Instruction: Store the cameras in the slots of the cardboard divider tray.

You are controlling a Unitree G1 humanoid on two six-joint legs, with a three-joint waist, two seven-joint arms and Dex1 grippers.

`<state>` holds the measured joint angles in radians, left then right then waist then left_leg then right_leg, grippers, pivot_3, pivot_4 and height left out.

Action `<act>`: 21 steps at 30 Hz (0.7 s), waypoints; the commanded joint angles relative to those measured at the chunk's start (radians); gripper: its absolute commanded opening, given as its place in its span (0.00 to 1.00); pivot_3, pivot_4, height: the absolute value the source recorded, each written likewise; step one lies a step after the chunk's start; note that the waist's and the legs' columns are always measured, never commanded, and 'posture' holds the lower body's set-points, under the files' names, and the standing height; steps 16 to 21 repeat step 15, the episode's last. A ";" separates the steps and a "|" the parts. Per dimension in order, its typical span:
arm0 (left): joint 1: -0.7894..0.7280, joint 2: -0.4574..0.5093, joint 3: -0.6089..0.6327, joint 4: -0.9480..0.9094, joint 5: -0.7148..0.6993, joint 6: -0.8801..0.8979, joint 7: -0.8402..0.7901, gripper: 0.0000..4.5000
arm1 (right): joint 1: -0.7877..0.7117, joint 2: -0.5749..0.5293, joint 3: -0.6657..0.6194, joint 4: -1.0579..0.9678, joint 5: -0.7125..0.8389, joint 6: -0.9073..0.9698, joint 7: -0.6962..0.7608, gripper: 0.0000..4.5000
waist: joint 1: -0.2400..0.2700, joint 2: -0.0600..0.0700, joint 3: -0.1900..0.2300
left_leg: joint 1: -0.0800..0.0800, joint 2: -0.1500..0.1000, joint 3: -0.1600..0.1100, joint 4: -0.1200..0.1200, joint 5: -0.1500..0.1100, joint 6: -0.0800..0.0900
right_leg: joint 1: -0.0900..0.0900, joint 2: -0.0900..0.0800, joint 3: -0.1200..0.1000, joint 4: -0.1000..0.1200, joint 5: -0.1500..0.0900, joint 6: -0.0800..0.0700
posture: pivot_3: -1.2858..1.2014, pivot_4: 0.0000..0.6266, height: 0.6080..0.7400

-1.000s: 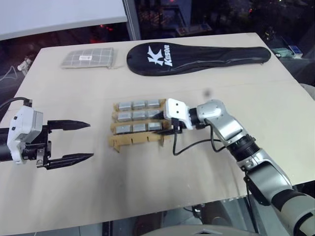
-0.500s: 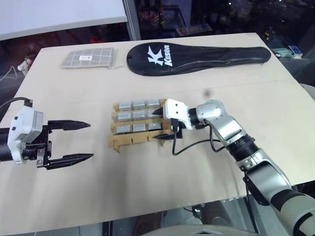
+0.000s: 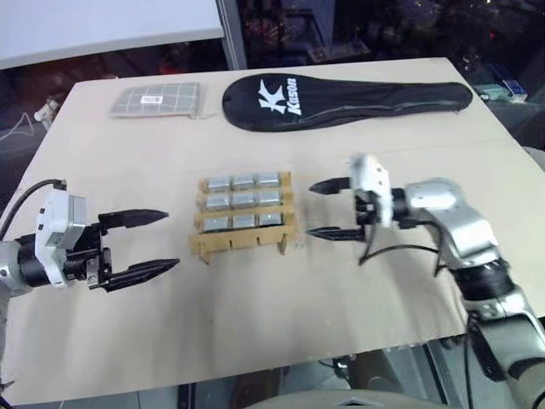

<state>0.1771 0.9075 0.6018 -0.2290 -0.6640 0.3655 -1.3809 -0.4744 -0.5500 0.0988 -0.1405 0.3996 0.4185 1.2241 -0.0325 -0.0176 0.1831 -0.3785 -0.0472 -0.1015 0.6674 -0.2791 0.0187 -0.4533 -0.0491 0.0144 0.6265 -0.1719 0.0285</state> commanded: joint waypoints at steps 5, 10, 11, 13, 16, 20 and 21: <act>0.133 -0.138 -0.003 -0.061 0.142 -0.093 0.221 1.00 | 0.326 -0.179 -0.247 -0.048 0.081 -0.082 0.059 0.99 | 0.004 0.001 0.000 | 0.005 0.001 0.003 0.000 0.000 0.001 | 0.005 0.002 0.001 0.001 0.000 0.000 | 0.52 0.24 1.00; 0.271 -0.237 0.003 -0.087 0.166 -0.149 0.268 1.00 | 0.464 -0.192 -0.351 0.019 0.110 -0.176 0.058 0.99 | 0.003 0.000 0.000 | 0.017 0.004 0.012 0.001 0.000 0.001 | 0.015 0.003 0.006 0.000 -0.003 0.005 | 0.52 0.24 1.00; 0.287 -0.250 -0.002 -0.082 0.173 -0.164 0.279 1.00 | 0.478 -0.192 -0.358 0.025 0.112 -0.182 0.058 0.99 | 0.004 0.000 -0.001 | 0.019 0.005 0.013 0.001 -0.001 0.001 | 0.017 0.003 0.005 0.000 -0.005 0.002 | 0.52 0.24 1.00; 0.294 -0.279 -0.022 -0.049 0.207 -0.234 0.295 1.00 | 0.504 -0.186 -0.366 0.047 0.097 -0.222 0.051 0.99 | 0.005 0.000 -0.001 | 0.021 0.006 0.014 0.001 -0.001 0.002 | 0.019 0.004 0.005 0.000 -0.005 0.002 | 0.52 0.24 1.00; 0.302 -0.304 -0.047 -0.053 0.231 -0.272 0.317 1.00 | 0.522 -0.181 -0.369 0.063 0.095 -0.253 0.052 0.99 | 0.007 0.000 -0.001 | 0.021 0.006 0.014 0.002 -0.001 0.002 | 0.019 0.005 0.004 0.000 -0.005 0.002 | 0.52 0.24 1.00; 0.302 -0.304 -0.047 -0.053 0.231 -0.272 0.317 1.00 | 0.522 -0.181 -0.369 0.063 0.095 -0.253 0.052 0.99 | 0.007 0.000 -0.001 | 0.021 0.006 0.014 0.002 -0.001 0.002 | 0.019 0.005 0.004 0.000 -0.005 0.002 | 0.52 0.24 1.00; 0.302 -0.304 -0.047 -0.053 0.231 -0.272 0.317 1.00 | 0.522 -0.181 -0.369 0.063 0.095 -0.253 0.052 0.99 | 0.007 0.000 -0.001 | 0.021 0.006 0.014 0.002 -0.001 0.002 | 0.019 0.005 0.004 0.000 -0.005 0.002 | 0.52 0.24 1.00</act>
